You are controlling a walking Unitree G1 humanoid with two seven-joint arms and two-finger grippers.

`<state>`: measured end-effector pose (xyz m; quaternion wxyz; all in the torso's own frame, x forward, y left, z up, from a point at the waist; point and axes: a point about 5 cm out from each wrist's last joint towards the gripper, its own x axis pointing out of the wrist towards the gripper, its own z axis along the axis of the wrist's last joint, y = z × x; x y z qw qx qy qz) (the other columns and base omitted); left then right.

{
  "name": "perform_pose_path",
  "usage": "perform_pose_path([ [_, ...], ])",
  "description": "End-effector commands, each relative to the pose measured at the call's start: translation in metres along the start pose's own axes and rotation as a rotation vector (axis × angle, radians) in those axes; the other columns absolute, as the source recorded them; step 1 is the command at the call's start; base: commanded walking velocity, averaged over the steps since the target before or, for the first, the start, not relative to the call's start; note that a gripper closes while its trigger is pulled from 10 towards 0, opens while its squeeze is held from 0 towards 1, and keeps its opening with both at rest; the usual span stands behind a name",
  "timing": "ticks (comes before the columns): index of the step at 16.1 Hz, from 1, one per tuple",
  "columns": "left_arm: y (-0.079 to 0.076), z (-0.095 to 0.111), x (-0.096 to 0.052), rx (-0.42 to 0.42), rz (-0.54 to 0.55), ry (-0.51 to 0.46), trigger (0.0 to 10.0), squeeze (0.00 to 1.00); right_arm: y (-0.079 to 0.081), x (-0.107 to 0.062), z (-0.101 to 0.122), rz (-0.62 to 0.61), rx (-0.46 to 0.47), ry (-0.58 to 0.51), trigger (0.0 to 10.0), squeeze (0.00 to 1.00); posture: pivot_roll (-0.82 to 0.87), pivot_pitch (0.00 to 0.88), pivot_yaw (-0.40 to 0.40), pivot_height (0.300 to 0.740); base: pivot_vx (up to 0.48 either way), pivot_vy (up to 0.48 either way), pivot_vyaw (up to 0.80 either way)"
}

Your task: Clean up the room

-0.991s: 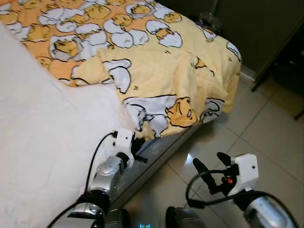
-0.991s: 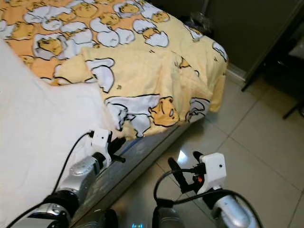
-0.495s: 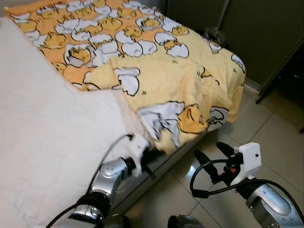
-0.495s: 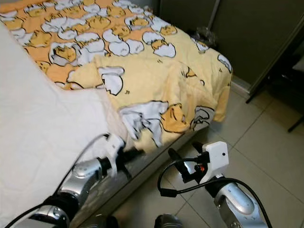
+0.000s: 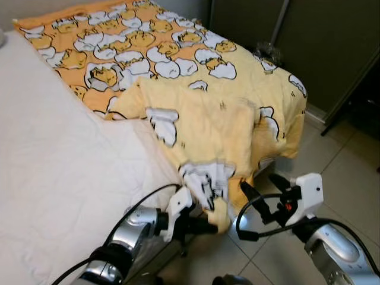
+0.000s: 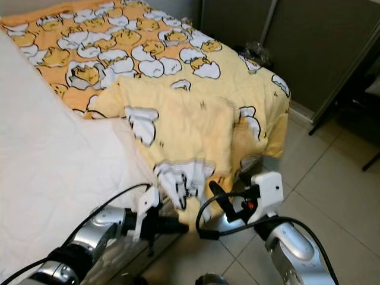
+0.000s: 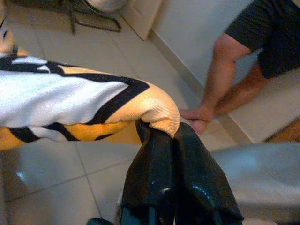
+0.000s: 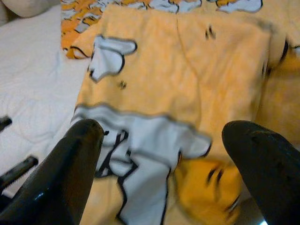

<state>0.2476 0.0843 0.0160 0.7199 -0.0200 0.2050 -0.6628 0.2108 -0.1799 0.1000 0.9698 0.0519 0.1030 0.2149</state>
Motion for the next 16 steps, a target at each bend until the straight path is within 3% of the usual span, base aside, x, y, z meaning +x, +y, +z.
perform_pose_path([
  [1, -0.004, -0.001, 0.001, 0.013, -0.045, 0.031, 0.0, 0.0, 0.0, 0.0, -0.003, 0.002, 0.011, 0.014, 10.0, 0.0, -0.21, 0.042, -0.002, 0.74, 0.0, 0.0, 0.0],
  [7, 0.006, 0.009, -0.001, -0.009, 0.073, -0.059, 0.0, 0.0, 0.0, 0.004, -0.006, 0.001, 0.017, 0.016, 10.0, 0.0, -0.21, 0.032, 0.001, 0.74, 0.0, 0.0, 0.0],
  [16, -0.003, -0.01, -0.017, -0.067, 0.064, -0.053, 0.0, 0.0, 0.011, -0.011, -0.033, 0.072, 0.042, 0.117, 10.0, 0.0, -0.21, 0.019, 0.0, 0.74, 0.0, -0.48, 0.0],
])
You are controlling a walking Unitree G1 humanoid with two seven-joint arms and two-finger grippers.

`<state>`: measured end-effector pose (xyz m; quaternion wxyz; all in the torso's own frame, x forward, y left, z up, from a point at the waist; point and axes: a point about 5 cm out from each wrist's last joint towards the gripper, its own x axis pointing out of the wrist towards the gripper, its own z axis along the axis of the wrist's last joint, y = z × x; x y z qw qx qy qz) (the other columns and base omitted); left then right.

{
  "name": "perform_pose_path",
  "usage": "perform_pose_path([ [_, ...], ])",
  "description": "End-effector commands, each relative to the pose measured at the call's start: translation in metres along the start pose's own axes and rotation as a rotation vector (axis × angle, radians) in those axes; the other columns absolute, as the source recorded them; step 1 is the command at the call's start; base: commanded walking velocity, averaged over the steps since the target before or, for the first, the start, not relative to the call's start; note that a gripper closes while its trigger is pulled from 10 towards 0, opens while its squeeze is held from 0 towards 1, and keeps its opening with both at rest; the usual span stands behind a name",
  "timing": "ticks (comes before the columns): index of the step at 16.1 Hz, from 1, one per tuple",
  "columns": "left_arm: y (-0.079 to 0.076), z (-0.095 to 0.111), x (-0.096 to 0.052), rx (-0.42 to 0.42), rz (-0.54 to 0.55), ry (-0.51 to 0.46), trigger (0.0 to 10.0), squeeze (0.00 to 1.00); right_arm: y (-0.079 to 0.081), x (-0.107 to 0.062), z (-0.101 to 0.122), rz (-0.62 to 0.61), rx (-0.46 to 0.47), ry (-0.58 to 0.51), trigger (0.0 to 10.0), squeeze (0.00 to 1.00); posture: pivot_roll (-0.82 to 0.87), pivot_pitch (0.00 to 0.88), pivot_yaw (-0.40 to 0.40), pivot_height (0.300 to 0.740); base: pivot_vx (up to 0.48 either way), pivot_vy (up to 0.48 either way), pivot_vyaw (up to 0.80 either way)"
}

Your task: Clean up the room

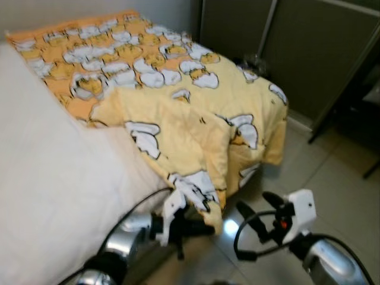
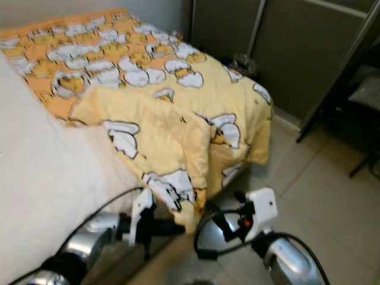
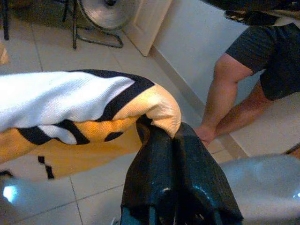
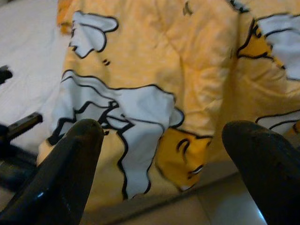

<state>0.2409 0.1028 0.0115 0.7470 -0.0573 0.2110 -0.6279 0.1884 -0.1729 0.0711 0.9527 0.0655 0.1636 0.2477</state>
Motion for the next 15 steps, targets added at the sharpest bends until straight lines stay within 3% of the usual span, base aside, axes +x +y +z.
perform_pose_path([
  [1, -0.001, -0.003, -0.004, -0.005, -0.001, 0.007, 0.0, 0.0, 0.001, -0.002, -0.001, 0.015, -0.002, 0.008, 10.0, 0.0, -0.2, 0.023, -0.005, 0.74, 0.0, -0.48, 0.0],
  [5, 0.003, -0.005, -0.008, -0.028, 0.076, 0.005, 0.0, 0.0, 0.004, -0.003, -0.003, 0.074, -0.006, 0.036, 10.0, 0.0, -0.2, 0.031, -0.008, 0.74, 0.0, -0.469, 0.0],
  [11, 0.003, -0.012, -0.011, -0.038, 0.098, 0.026, 0.0, 0.0, 0.005, -0.009, -0.005, 0.135, -0.01, 0.08, 10.0, 0.0, -0.2, 0.042, -0.015, 0.74, 0.0, 0.0, 0.0],
  [15, -0.003, -0.021, -0.016, -0.034, 0.056, 0.072, 0.0, 0.0, 0.001, -0.01, -0.004, 0.125, -0.011, 0.083, 10.0, 0.0, -0.2, 0.045, -0.012, 0.74, 0.0, 0.0, 0.0],
])
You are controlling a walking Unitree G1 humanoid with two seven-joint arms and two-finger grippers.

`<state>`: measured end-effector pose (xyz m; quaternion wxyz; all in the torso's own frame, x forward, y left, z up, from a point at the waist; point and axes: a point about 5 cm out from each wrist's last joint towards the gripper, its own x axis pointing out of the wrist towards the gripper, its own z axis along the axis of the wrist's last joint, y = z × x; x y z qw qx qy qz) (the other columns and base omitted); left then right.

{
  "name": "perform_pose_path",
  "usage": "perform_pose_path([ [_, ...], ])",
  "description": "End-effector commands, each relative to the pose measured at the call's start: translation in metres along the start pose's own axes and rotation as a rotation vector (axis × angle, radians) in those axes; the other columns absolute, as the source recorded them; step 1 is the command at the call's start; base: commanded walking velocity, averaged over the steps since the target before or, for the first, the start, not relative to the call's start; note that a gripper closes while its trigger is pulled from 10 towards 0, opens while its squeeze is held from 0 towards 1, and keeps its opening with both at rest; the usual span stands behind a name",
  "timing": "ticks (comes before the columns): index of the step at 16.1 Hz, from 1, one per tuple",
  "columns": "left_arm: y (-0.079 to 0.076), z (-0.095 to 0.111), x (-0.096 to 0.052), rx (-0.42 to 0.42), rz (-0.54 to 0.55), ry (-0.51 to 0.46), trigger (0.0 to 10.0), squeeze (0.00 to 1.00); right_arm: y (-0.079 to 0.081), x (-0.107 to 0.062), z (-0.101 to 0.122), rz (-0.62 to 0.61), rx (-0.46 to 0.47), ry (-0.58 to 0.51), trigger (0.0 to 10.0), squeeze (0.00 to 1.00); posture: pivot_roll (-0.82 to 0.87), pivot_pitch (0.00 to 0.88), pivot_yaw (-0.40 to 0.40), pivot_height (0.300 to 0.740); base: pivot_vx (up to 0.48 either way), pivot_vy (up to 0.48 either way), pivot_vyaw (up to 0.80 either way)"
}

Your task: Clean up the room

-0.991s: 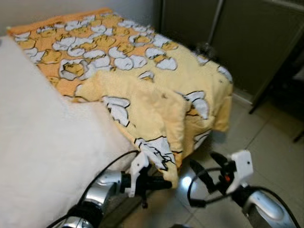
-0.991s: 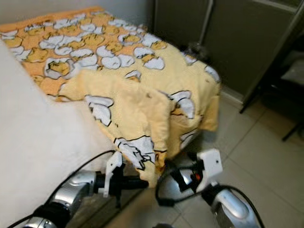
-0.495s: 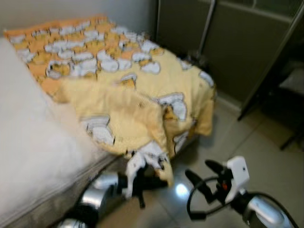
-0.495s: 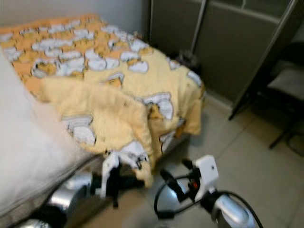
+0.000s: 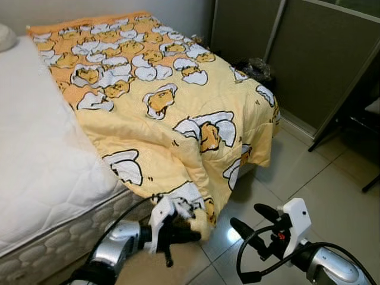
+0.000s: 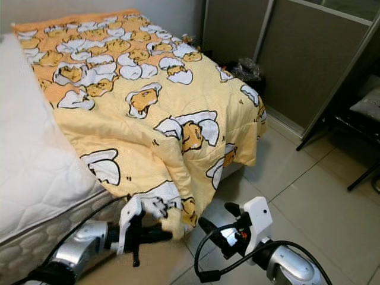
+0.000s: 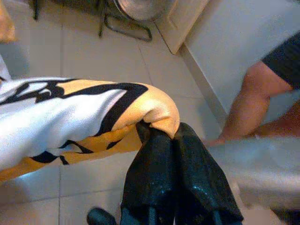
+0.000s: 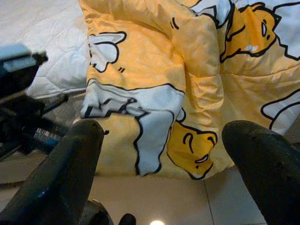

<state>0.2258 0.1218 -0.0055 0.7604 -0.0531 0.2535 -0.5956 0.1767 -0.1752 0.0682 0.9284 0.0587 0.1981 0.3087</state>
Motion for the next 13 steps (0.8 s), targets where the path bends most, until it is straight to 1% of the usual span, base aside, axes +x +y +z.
perform_pose_path([
  [1, 0.0, 0.002, -0.001, 0.038, -0.016, 0.019, 0.0, 0.0, -0.002, 0.0, 0.002, 0.001, 0.004, -0.001, 10.0, 0.0, -0.2, 0.046, -0.012, 0.74, 0.0, -0.48, 0.0],
  [4, -0.001, -0.001, -0.005, 0.055, -0.017, 0.025, 0.0, 0.0, -0.002, 0.0, 0.0, 0.003, 0.006, 0.003, 10.0, 0.0, -0.19, 0.046, -0.011, 0.74, 0.0, -0.48, 0.0],
  [8, -0.004, -0.007, -0.007, 0.047, -0.038, 0.042, 0.0, 0.0, -0.003, -0.001, -0.001, 0.002, 0.005, 0.01, 10.0, 0.0, -0.19, 0.048, -0.013, 0.74, 0.0, -0.48, 0.0],
  [12, 0.0, -0.01, -0.009, 0.046, 0.018, 0.072, 0.0, 0.0, -0.001, -0.003, -0.001, 0.03, -0.007, 0.02, 10.0, 0.0, -0.2, 0.049, -0.01, 0.74, 0.0, -0.48, 0.0],
  [13, 0.001, -0.01, -0.008, 0.049, 0.026, 0.077, 0.0, 0.0, 0.0, -0.004, -0.001, 0.045, -0.011, 0.026, 10.0, 0.0, -0.2, 0.049, -0.01, 0.74, 0.0, -0.277, 0.0],
])
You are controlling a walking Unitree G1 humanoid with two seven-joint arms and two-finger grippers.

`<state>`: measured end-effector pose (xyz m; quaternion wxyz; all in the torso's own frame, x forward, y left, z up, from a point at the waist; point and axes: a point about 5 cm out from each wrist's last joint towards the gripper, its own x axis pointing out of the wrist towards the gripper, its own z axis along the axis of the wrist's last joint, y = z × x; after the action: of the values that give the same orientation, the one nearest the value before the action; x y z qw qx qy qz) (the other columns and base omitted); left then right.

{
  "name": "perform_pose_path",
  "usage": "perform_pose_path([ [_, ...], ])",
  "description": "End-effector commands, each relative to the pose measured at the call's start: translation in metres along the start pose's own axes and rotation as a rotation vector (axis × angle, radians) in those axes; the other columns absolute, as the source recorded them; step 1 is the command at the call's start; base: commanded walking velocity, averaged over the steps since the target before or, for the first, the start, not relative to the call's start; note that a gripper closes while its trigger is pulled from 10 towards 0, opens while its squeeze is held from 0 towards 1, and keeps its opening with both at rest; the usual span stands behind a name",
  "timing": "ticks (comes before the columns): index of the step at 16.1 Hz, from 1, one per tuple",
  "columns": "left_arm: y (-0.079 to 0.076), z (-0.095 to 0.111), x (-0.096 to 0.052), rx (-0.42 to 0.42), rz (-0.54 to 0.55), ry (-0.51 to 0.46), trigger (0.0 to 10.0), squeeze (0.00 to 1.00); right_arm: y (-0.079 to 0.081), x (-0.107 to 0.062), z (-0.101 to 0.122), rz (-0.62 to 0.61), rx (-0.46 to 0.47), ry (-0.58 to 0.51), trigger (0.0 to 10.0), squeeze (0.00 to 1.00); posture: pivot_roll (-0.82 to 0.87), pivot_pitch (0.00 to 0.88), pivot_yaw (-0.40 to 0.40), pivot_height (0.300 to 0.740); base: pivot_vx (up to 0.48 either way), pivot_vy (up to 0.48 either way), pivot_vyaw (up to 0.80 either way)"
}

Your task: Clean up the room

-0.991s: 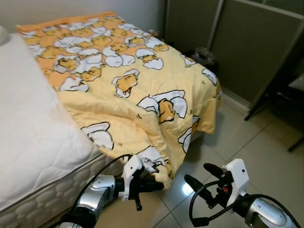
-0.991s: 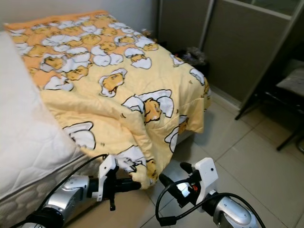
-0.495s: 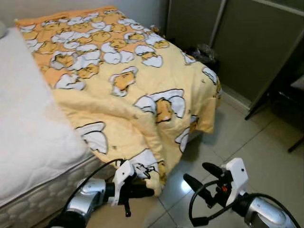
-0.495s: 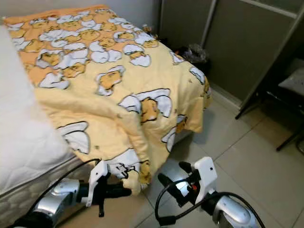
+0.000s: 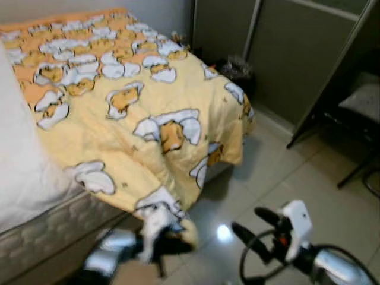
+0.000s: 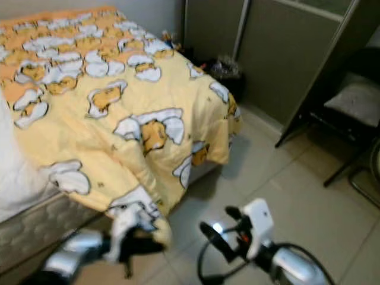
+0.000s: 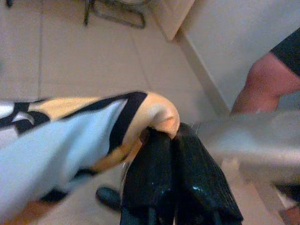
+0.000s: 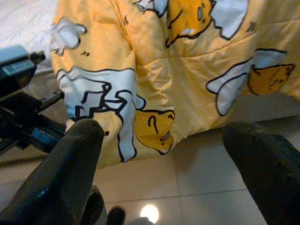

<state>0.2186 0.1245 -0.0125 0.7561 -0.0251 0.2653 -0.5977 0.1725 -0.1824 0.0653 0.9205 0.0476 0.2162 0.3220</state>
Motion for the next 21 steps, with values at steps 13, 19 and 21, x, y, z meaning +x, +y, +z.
perform_pose_path([
  [13, 0.027, -0.01, -0.032, 0.322, 0.196, 0.408, 10.0, 1.0, 0.005, 0.002, 0.001, 0.035, 0.005, -0.007, 10.0, 0.0, -0.19, 0.043, -0.002, 0.74, 0.0, 0.0, 0.0],
  [19, 0.017, 0.005, -0.046, 0.43, 0.09, 0.368, 10.0, 1.0, 0.004, 0.003, -0.001, 0.026, 0.019, -0.014, 10.0, 0.0, -0.18, 0.022, -0.004, 0.74, 0.0, 0.0, 0.0],
  [21, 0.019, 0.01, -0.047, 0.441, 0.107, 0.336, 10.0, 1.0, 0.003, 0.004, -0.001, 0.02, 0.024, -0.018, 10.0, 0.0, -0.17, 0.015, -0.007, 0.74, 0.0, 0.0, 0.0],
])
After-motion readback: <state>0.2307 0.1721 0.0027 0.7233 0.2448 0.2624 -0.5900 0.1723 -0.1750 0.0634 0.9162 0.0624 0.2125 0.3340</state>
